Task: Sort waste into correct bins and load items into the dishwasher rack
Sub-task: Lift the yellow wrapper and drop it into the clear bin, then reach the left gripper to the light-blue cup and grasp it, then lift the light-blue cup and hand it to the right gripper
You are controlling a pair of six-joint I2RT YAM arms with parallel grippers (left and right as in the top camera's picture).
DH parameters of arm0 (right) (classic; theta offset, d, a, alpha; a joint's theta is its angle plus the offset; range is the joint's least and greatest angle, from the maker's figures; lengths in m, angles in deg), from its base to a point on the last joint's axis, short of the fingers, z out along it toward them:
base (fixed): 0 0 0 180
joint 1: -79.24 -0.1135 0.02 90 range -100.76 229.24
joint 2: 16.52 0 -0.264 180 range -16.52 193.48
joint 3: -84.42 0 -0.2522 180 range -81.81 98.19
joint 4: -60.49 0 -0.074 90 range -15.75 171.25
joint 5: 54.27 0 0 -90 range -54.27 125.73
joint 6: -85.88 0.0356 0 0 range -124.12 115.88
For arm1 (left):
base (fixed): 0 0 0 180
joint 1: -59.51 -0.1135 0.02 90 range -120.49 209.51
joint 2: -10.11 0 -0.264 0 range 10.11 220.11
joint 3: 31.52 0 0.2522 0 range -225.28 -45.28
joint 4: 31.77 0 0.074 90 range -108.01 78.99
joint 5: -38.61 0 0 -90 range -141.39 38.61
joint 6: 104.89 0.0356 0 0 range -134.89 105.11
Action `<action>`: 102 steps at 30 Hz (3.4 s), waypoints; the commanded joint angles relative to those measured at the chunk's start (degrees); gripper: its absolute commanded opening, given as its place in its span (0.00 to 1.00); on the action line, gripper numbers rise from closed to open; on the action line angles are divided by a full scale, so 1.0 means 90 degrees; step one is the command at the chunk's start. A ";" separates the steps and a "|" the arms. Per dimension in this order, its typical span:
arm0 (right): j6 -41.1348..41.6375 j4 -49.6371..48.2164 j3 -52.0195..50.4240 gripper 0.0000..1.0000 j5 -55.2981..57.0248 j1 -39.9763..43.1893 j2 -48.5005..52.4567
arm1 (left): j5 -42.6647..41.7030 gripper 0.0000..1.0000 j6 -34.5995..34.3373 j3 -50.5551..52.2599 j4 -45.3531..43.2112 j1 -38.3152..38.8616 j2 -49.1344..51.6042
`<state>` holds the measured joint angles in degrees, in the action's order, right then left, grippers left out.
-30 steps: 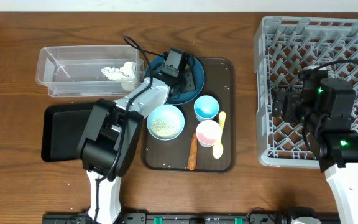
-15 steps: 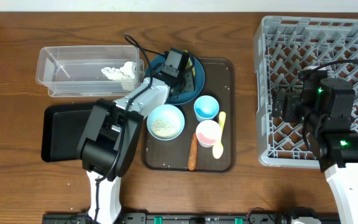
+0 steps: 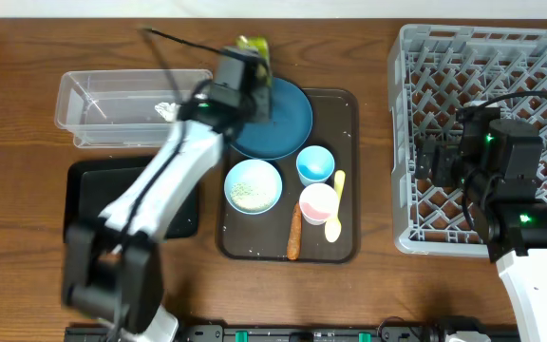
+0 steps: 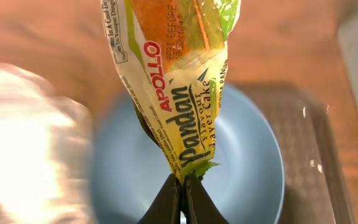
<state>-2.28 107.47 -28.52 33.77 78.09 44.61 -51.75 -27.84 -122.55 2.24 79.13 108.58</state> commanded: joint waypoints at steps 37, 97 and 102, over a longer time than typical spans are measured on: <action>-0.0070 -0.0015 0.0114 0.99 -0.0049 0.0085 0.0002 | -0.2319 0.37 0.0318 -0.0007 0.0712 -0.0661 -0.0325; -0.0410 -0.3415 0.0114 0.99 -0.7635 0.0056 0.2426 | -0.7441 0.06 -0.1571 -0.0219 -0.0614 -0.0930 0.0476; -0.0284 -0.3859 0.0114 0.99 -0.7696 -0.0085 0.2800 | -0.7529 0.06 -0.1700 -0.0219 -0.0656 -0.0797 0.0476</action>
<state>-4.61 73.50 -28.21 -27.06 77.92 68.54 -114.76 -42.16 -123.82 -3.29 71.28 112.47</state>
